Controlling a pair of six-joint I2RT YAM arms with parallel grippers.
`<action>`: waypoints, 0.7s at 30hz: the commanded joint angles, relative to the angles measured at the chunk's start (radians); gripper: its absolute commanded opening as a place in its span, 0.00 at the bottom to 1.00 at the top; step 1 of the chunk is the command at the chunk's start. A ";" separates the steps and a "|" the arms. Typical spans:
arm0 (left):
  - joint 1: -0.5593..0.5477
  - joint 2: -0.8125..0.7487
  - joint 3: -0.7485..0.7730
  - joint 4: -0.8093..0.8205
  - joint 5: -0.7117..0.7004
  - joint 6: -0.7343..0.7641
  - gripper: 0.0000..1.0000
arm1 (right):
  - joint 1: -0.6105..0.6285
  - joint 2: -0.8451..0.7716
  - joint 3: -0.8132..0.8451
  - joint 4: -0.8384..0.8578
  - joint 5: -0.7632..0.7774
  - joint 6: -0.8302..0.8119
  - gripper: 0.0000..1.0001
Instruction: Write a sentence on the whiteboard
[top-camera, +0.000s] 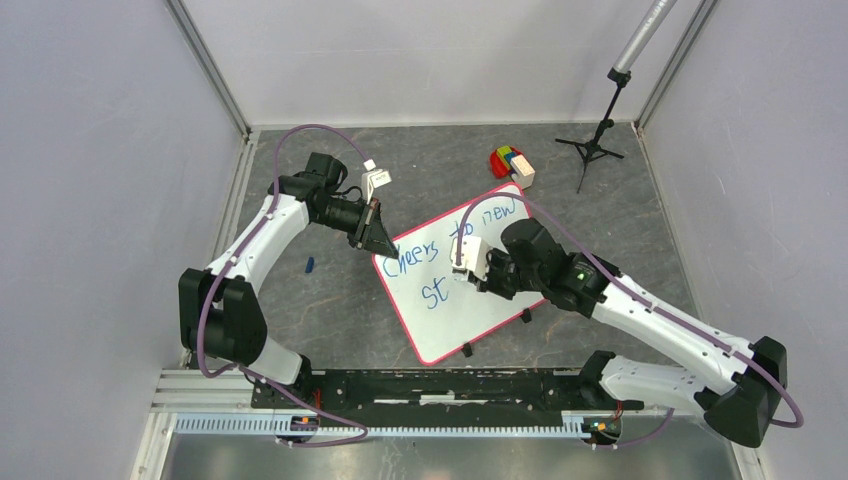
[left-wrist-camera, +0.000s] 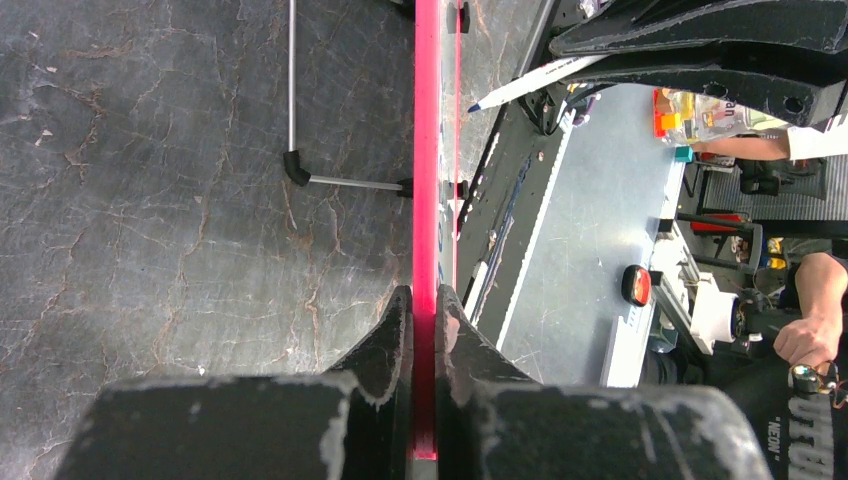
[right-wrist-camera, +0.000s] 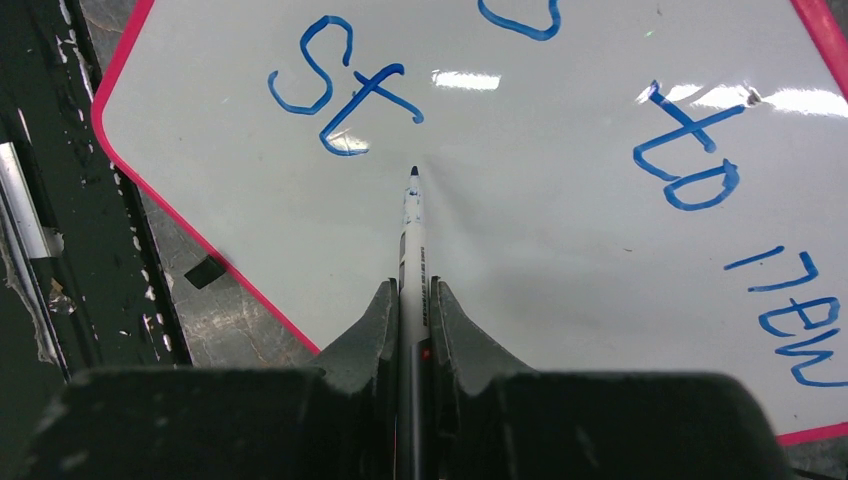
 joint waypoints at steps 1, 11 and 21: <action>-0.005 0.001 0.033 0.014 -0.038 0.027 0.02 | -0.014 -0.012 0.001 0.046 -0.012 0.030 0.00; -0.005 -0.004 0.033 0.013 -0.040 0.025 0.02 | -0.014 0.030 0.010 0.069 -0.012 0.036 0.00; -0.005 -0.009 0.030 0.014 -0.042 0.027 0.02 | -0.014 0.063 0.037 0.092 0.014 0.053 0.00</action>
